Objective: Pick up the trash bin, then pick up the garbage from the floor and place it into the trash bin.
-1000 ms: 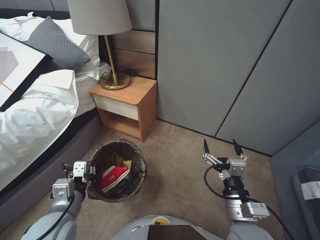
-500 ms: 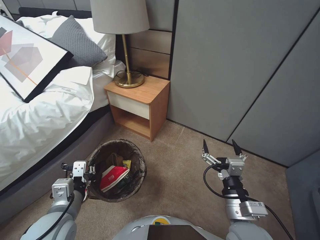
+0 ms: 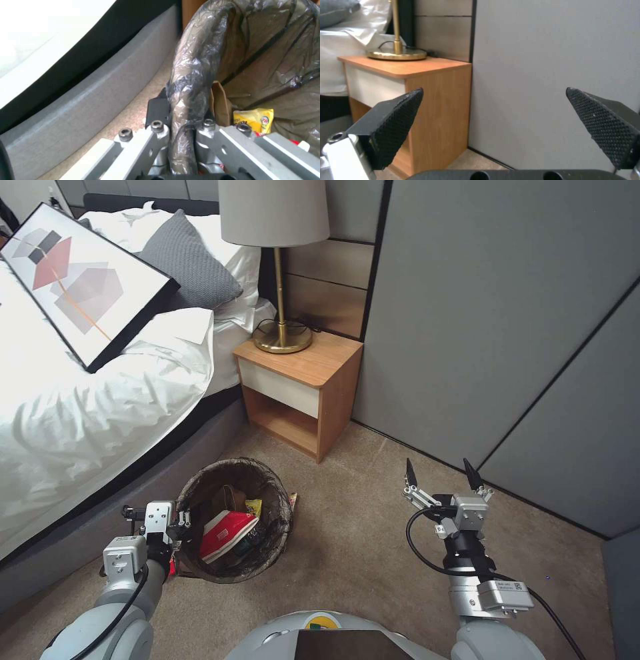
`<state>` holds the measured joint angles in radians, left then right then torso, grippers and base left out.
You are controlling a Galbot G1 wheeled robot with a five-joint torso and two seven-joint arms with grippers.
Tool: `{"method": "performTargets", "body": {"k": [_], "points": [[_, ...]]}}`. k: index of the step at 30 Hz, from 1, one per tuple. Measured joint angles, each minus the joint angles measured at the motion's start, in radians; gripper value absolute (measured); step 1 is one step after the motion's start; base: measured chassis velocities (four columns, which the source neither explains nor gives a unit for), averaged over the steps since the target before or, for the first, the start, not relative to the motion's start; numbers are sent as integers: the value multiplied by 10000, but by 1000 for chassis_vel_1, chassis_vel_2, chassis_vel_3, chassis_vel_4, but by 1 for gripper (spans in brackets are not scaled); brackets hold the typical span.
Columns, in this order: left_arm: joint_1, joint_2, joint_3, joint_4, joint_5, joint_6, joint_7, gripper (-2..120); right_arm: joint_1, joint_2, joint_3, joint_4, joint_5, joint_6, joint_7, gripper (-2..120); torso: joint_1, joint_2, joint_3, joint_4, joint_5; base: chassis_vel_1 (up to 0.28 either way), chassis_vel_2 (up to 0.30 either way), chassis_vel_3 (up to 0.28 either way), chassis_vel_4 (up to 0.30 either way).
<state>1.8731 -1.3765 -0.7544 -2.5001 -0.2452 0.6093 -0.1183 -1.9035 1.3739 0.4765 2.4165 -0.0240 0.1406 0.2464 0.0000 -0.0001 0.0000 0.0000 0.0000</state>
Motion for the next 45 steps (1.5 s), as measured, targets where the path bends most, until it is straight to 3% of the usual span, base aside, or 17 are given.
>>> {"method": "performTargets", "body": {"k": [45], "points": [[-8,-62,26,0,31,-37,-6,3,95,-41,-90,-21,28,-103,70,100,0,0,0,0,0,50,46,50,47]]}}
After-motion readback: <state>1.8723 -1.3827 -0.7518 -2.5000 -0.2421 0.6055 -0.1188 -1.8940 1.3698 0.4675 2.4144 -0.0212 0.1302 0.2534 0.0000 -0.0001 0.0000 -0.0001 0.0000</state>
